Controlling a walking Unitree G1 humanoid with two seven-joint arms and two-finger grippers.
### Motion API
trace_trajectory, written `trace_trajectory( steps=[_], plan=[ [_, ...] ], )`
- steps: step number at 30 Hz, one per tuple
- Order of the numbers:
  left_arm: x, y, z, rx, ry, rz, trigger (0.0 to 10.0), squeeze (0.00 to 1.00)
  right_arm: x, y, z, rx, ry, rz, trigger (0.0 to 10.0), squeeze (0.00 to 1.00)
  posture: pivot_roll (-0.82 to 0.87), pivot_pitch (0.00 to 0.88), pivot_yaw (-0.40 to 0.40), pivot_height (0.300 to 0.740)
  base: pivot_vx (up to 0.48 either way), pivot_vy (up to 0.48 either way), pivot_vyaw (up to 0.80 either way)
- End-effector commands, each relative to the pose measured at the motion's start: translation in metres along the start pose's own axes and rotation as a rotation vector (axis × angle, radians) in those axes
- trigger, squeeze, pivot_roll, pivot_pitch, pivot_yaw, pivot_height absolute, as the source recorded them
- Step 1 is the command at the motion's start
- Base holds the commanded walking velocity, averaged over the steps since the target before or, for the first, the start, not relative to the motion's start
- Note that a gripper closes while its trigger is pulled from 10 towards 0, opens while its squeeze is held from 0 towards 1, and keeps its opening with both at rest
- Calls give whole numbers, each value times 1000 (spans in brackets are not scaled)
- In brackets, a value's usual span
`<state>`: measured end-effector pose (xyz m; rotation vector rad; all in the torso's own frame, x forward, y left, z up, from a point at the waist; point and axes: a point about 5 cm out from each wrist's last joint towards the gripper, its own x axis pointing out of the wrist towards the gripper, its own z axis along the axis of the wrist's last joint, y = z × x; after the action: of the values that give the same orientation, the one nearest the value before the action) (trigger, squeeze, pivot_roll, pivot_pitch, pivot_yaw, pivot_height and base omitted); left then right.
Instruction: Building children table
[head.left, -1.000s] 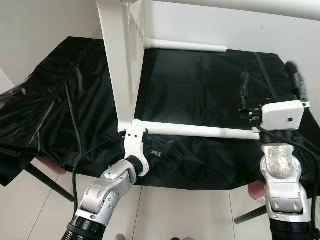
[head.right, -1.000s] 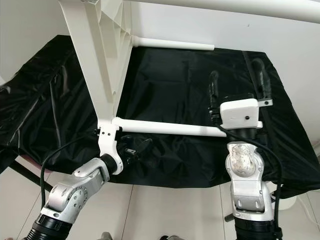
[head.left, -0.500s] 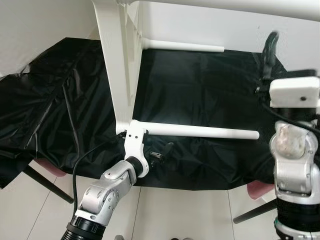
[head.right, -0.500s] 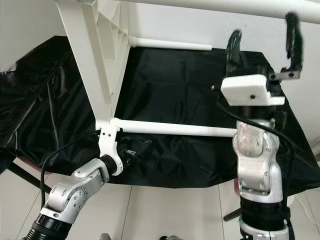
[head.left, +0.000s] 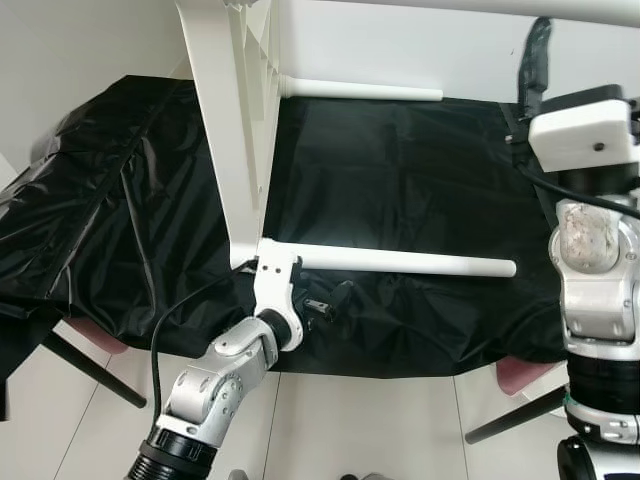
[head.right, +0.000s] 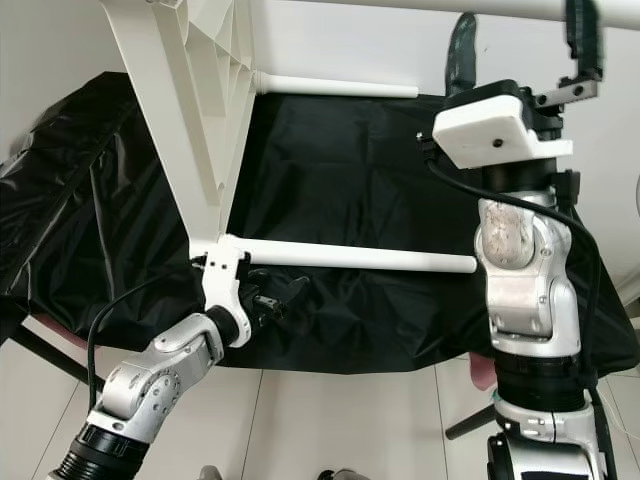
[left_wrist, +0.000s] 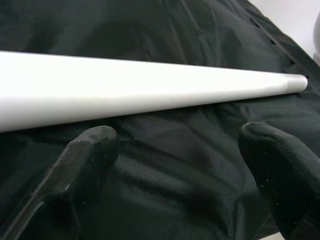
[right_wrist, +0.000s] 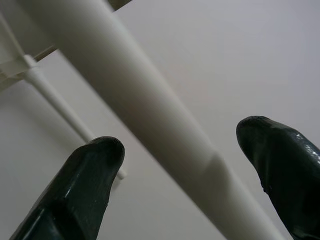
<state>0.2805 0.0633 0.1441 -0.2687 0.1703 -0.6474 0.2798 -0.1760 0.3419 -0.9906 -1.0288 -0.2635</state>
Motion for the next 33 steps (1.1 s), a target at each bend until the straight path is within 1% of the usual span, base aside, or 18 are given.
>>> trace_trajectory(
  steps=[1, 3, 6, 7, 9, 13, 15, 16, 18, 20, 22, 23, 25, 27, 28, 30, 31, 33],
  plan=[
    [1, -3, -3, 12, 12, -68, 10000, 0, 2, 3, 0, 9, -9, 33, 10000, 0, 8, 104, -34, 740, 0, 0, 0],
    [0, -3, -3, 10, 6, -67, 10000, 0, -3, 7, -3, -1, -14, 57, 10000, 0, 9, 109, -39, 740, 0, 0, 0],
    [0, -3, -2, -2, -5, -59, 10000, 0, -6, 9, -5, -13, -23, 71, 10000, 0, 15, 116, -48, 740, 0, 0, 0],
    [0, -2, -1, -4, -10, -52, 10000, 0, -1, 5, -3, -28, -52, 57, 10000, 0, 15, 116, -48, 740, 0, 0, 0],
    [0, -2, -1, 1, -9, -51, 10000, 0, 2, 3, -1, -36, -70, 48, 10000, 0, 15, 116, -48, 740, 0, 0, 0],
    [2, -1, 0, 0, -8, -57, 10000, 0, 18, -4, 5, -45, -130, 50, 10000, 0, -6, 121, -38, 740, 0, 0, 0],
    [3, -1, 0, 1, -8, -58, 10000, 0, 21, -6, 7, -47, -142, 49, 10000, 0, -6, 121, -38, 740, 0, 0, 0],
    [4, -2, 0, -3, -9, -66, 10000, 0, 29, -12, 15, -53, -189, 43, 10000, 0, -20, 125, -30, 740, 0, 0, 0],
    [4, -3, 0, -8, -10, -69, 10000, 0, 32, -14, 18, -56, -206, 43, 10000, 0, -20, 125, -30, 740, 0, 0, 0],
    [6, -3, 1, 4, -6, -74, 10000, 0, 35, -14, 24, -52, -234, 69, 10000, 0, -29, 128, -22, 740, 0, 0, 0],
    [7, -4, 2, 2, -7, -79, 10000, 0, 39, -7, 30, -63, -256, 194, 10000, 0, -32, 130, -18, 740, 0, 0, 0],
    [7, -4, 2, 2, -7, -79, 10000, 0, 39, -7, 30, -63, -256, 194, 10000, 0, -32, 130, -18, 740, 0, 0, 0],
    [7, -4, 2, -2, -7, -83, 10000, 0, 43, -3, 31, -66, -244, 299, 10000, 0, -48, 135, -1, 740, 0, 0, 0],
    [8, -4, 2, 0, -5, -88, 10000, 0, 45, -4, 32, -66, -247, 325, 10000, 0, -59, 139, 5, 740, 0, 0, 0],
    [9, -6, 2, 2, 0, -100, 10000, 0, 49, -3, 31, -78, -238, 419, 10000, 0, -62, 140, 8, 740, 0, 0, 0],
    [9, -6, 2, 2, 0, -100, 10000, 0, 49, -3, 31, -78, -238, 419, 10000, 0, -62, 140, 8, 740, 0, 0, 0],
    [10, -7, 2, 3, 1, -107, 10000, 0, 50, -3, 30, -64, -223, 463, 10000, 0, -62, 140, 8, 740, 0, 0, 0],
    [11, -8, 2, 1, 1, -112, 10000, 0, 53, -4, 31, -77, -230, 479, 10000, 0, -76, 145, 16, 740, 0, 0, 0]
  ],
)
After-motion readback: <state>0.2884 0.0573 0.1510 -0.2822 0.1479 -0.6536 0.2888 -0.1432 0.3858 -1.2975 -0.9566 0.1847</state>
